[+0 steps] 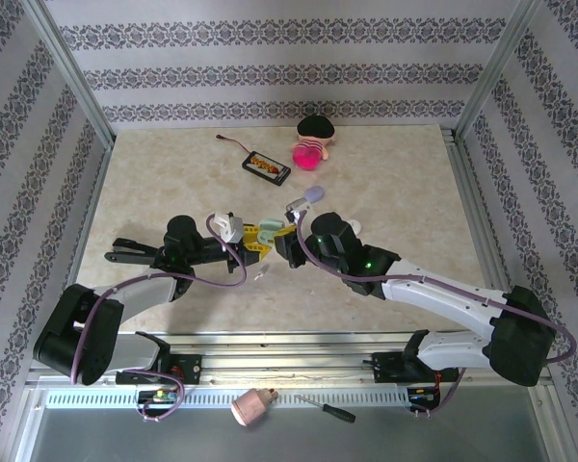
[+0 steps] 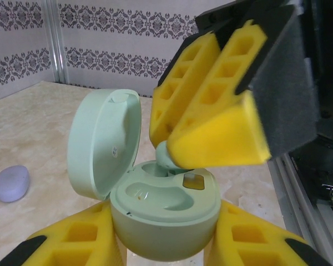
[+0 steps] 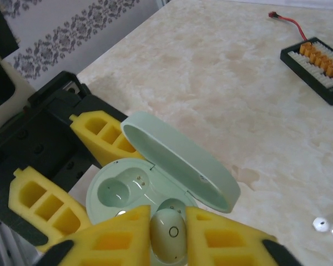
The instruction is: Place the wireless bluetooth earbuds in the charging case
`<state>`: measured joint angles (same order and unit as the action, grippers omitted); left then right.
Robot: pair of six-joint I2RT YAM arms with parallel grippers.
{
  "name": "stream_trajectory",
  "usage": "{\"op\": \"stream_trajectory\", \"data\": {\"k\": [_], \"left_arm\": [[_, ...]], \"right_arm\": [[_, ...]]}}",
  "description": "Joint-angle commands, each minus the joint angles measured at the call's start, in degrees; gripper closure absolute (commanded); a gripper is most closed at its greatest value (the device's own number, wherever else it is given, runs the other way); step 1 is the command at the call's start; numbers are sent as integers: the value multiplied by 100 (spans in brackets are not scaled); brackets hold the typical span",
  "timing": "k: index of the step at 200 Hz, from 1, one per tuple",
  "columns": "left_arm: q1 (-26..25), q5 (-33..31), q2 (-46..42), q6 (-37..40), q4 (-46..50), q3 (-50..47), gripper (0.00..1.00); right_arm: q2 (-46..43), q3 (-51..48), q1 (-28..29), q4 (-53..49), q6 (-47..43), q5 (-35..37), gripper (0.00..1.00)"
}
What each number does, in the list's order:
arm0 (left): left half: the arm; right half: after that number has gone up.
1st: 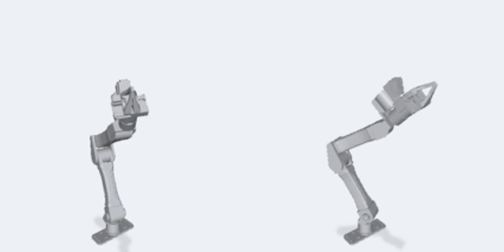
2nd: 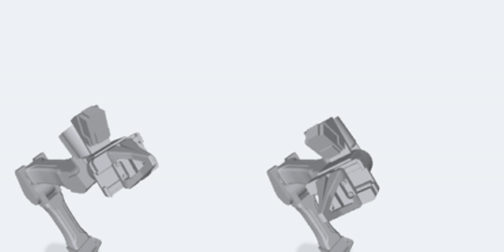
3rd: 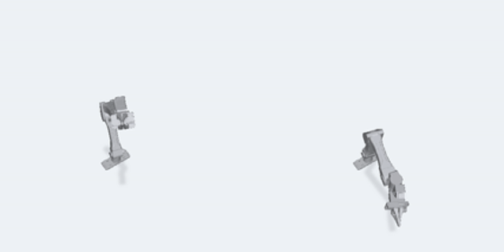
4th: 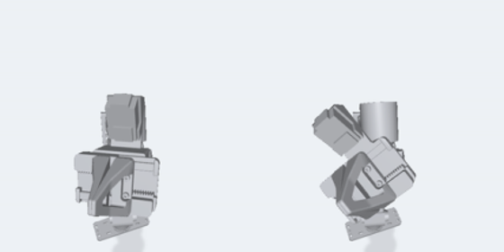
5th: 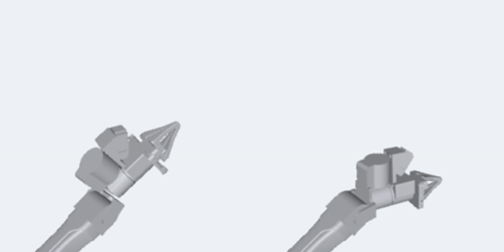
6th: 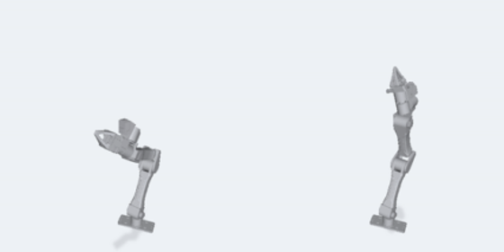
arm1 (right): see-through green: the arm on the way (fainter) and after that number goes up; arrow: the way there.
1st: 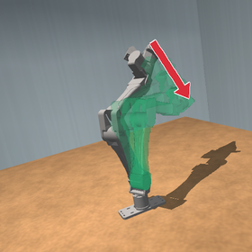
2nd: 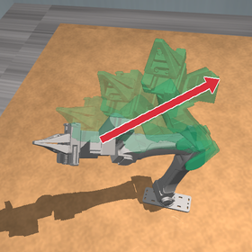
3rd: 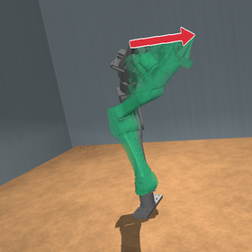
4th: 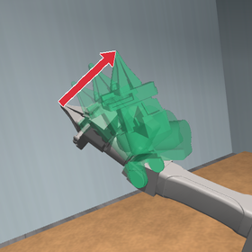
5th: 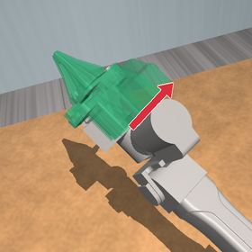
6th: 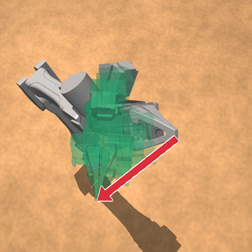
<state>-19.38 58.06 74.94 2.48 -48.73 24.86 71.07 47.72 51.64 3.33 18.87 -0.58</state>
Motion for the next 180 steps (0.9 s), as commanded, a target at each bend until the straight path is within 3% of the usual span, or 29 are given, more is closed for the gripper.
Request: {"op": "stream_trajectory", "data": {"k": [1,65,104,143,180], "left_arm": [[74,25,-87,-79,-261,66,72],[218,-171,-5,-38,-453,-82,72],[725,-128,-27,-77,-598,-205,72],[1256,-327,-102,-126,-710,-251,72],[1636,-622,-123,-450,-1270,-421,73]], "right_arm": [[-77,-71,22,119,-65,-219,68],[-812,-356,-103,449,52,-339,43],[-948,-748,-436,659,592,-30,37],[-65,-615,-903,336,1648,-165,37],[1368,-4,-976,398,2034,-1291,40]]}}
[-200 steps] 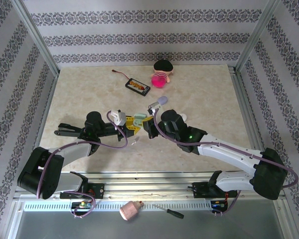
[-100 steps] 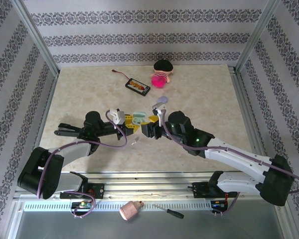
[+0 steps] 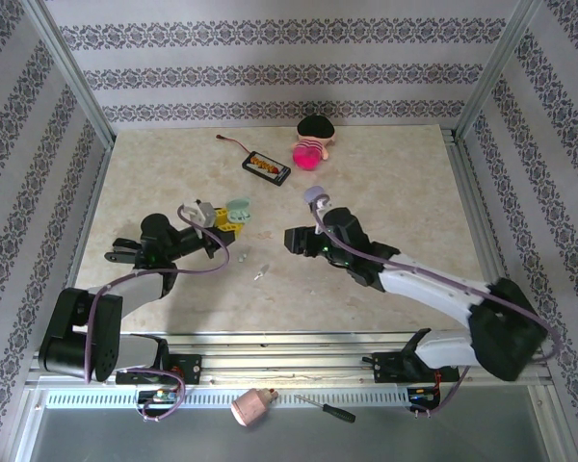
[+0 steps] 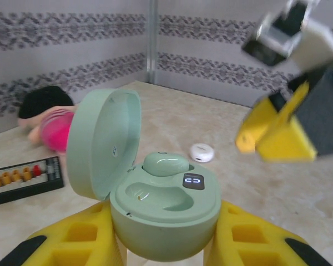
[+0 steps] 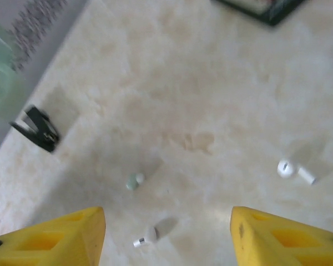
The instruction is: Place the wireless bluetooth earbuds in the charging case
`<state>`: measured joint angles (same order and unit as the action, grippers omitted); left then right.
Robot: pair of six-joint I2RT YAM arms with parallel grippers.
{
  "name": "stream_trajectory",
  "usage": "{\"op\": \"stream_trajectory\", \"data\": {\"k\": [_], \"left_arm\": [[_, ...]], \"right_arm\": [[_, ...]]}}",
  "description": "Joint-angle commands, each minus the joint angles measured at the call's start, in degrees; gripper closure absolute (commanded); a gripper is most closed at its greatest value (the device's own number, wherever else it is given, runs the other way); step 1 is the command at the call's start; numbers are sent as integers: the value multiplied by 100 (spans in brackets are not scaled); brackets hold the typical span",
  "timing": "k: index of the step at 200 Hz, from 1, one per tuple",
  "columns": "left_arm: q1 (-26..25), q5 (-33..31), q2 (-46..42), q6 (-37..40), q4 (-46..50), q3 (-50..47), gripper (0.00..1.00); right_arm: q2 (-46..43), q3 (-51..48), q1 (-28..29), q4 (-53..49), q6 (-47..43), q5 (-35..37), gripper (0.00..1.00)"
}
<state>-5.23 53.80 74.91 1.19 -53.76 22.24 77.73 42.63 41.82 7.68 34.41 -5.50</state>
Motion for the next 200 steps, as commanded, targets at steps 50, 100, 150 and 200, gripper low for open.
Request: {"op": "stream_trajectory", "data": {"k": [50,100,150,200], "left_arm": [[662,-840,-179,-517,-971,-403,73],[1016,-933,-137,-773,-1401,-592,74],[1194,-1012,-103,-890,-1473,-624,74],[1211,-975,-4,-928,-1568,-620,73]], "right_arm": [[2514,1681,167,45,278,-2023,42],[4036,3152,83,-164,124,-3124,43],[4872,4160,95,-790,-59,-3348,43],[4912,4247,98,-1398,-443,-3282,44]]}}
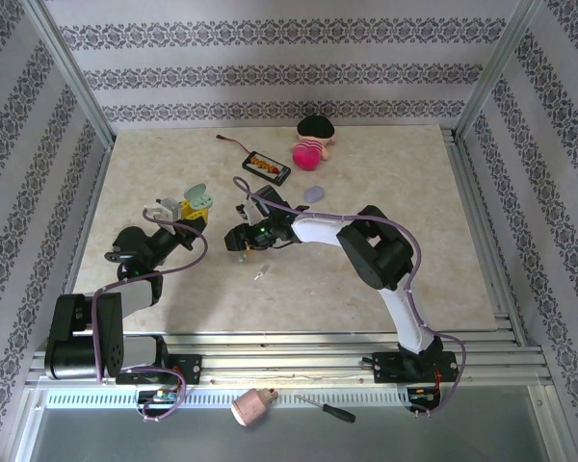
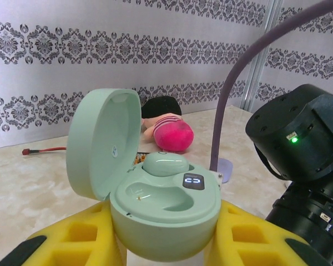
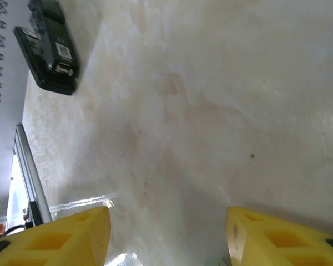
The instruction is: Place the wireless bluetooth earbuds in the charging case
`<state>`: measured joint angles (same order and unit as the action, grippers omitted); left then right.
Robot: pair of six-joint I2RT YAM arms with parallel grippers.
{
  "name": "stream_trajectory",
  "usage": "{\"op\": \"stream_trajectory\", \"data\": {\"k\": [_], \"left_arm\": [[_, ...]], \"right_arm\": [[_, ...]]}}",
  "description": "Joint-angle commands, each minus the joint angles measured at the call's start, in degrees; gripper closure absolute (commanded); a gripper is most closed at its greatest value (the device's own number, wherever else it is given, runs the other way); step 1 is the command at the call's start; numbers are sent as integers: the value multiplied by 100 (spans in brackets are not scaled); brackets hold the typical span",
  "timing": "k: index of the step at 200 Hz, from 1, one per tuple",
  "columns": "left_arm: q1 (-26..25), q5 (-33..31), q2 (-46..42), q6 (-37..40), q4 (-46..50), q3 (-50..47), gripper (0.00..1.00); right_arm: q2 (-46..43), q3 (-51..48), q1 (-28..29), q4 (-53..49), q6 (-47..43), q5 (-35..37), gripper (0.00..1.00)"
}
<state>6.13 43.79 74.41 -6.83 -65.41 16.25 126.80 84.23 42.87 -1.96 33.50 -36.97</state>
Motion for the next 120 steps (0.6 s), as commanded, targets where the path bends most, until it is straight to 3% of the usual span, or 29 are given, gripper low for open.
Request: {"op": "stream_trajectory", "data": {"k": [1,62,120], "left_arm": [[73,30,47,-130,-403,-19,73],[73,114,204,-247,-646,-27,74],[72,97,263,-266,-672,-21,73]], "right_arm": [[-1,82,-7,-444,-356,-131,44],[-434,-307,23,-762,-638,-366,52],[-849,-675,156,-890,-757,-212,53]]}}
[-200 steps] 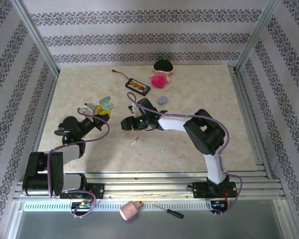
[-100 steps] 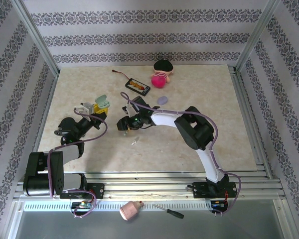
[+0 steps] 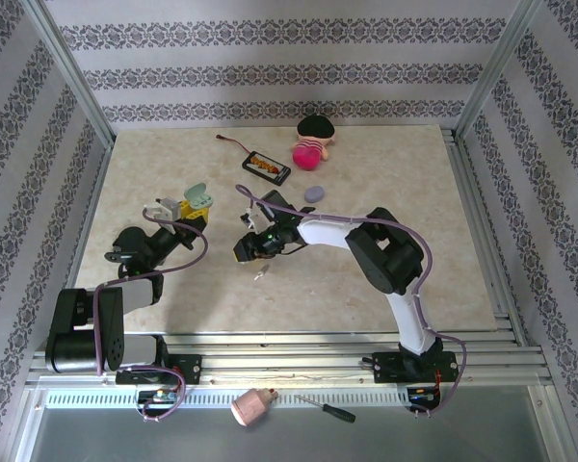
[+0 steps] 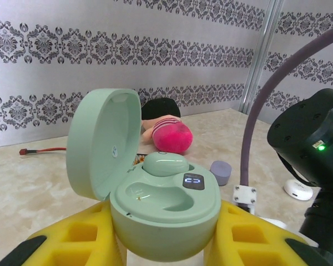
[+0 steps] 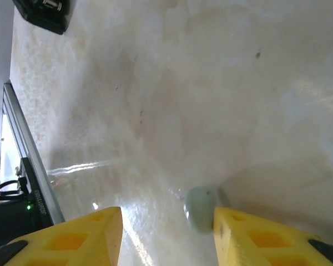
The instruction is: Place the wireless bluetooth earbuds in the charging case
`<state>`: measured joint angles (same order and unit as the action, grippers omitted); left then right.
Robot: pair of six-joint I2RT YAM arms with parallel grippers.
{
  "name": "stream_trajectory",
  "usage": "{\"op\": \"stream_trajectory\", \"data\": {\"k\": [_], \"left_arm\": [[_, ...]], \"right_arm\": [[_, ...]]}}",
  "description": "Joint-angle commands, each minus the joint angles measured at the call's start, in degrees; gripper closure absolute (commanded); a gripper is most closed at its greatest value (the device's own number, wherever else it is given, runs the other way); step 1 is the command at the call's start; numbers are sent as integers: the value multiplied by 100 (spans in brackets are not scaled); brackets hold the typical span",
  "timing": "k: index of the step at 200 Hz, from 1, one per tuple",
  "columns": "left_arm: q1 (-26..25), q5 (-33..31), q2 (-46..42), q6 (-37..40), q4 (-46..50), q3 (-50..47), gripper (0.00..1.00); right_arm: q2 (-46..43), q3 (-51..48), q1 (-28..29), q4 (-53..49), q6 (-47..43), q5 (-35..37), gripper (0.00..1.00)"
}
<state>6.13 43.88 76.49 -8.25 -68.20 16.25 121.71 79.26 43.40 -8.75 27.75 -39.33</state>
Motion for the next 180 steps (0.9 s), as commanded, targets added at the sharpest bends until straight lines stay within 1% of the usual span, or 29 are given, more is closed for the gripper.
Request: {"op": "stream_trajectory", "data": {"k": [1,28,49,77,108,136,154,180], "left_arm": [[72,87,57,-124,-394,-23,73],[72,81,66,-150,-455,-36,74],[90,-125,35,-194,-374,-37,73],[168,-502,58,-203,-6,65,73],[288,-752,196,-317,-79,133,73],[338,-942,223,-352,-198,72,73],[362,-1108,204,-344,-170,28,73],[390,-1109,185,-344,-58,70,73]], "right_arm": [[-349,-186,105,-213,-187,36,53],[-545,-227,128,-455,-538,663,51],[-751,-271,209,-535,-785,1230,52],[-934,-231,499,-769,-1110,2390,55],[-746,157,922,-1276,-1120,3654,61],[-316,879,1195,-2176,-838,4536,66],[-63,1251,1364,-2556,-715,4856,67],[156,1627,1491,-2713,-658,4845,68]]}}
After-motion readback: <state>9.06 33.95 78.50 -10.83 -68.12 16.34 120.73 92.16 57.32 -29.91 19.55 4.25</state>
